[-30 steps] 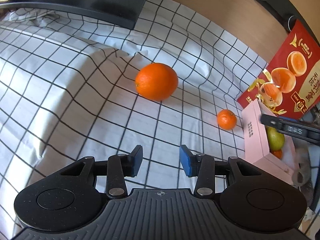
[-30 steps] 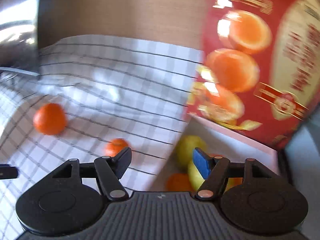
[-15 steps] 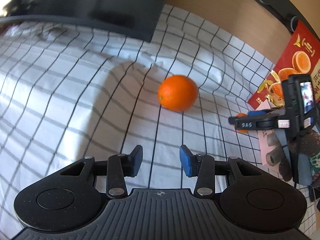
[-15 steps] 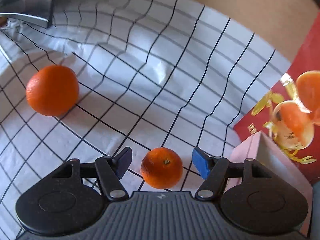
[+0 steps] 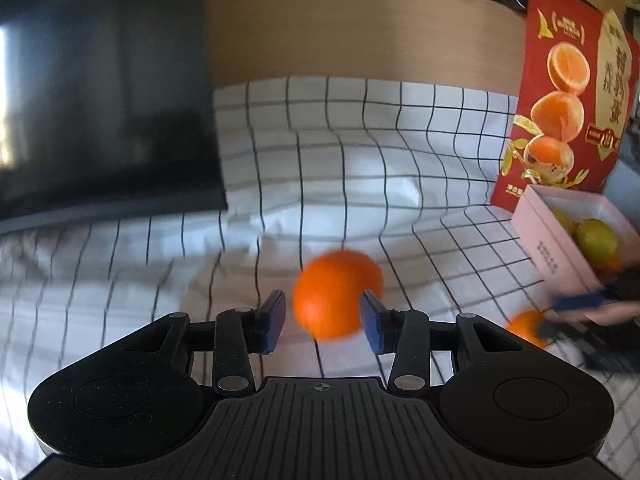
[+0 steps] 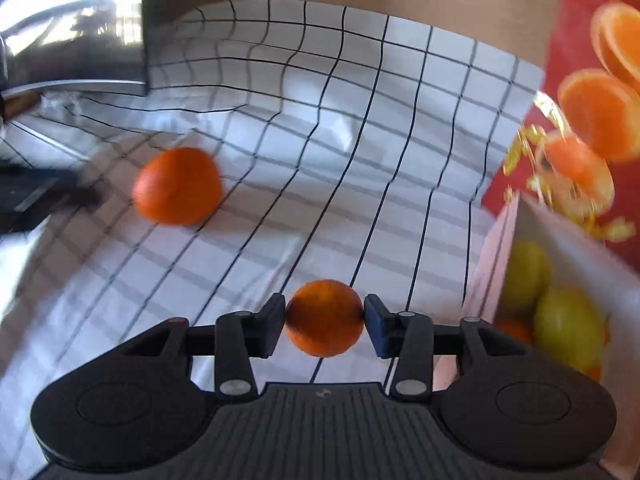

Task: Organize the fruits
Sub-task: 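Grasp the large orange with the left gripper while the right gripper approaches a small tangerine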

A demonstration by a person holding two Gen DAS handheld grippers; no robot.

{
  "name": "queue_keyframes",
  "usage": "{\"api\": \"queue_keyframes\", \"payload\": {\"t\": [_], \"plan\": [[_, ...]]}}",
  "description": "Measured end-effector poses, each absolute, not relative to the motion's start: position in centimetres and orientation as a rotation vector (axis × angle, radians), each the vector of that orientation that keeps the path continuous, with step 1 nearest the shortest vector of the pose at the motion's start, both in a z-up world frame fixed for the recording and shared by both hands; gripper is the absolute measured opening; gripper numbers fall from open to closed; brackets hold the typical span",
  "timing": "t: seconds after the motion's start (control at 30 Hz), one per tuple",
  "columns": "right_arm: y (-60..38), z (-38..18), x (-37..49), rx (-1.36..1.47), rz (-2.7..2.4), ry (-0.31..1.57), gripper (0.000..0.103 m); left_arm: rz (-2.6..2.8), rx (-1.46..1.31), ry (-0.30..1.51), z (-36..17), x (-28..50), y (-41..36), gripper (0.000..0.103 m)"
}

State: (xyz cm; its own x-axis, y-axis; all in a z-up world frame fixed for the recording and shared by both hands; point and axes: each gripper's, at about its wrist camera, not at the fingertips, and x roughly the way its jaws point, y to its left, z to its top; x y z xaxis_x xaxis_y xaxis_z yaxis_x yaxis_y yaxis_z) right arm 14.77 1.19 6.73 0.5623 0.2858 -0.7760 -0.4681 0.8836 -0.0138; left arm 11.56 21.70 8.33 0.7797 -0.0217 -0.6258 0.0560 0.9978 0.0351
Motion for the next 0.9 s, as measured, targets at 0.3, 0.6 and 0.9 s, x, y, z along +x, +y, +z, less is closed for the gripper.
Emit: {"api": "queue_keyframes", "payload": {"t": [0.3, 0.6, 0.9], "plan": [[-2.1, 5.8, 8.2, -0.191, 0.350, 0.873, 0.031, -0.079, 0.259, 0.671, 6.6, 15.0, 20.0, 0.046], [-2.1, 4.4, 6.2, -0.159, 0.340, 0.890, 0.038, -0.198, 0.231, 0.703, 5.8, 15.5, 18.8, 0.052], [-3.0, 4.8, 5.7, -0.161, 0.299, 0.871, 0.063, -0.154, 0.239, 0.678, 6.3, 15.4, 19.7, 0.057]]}}
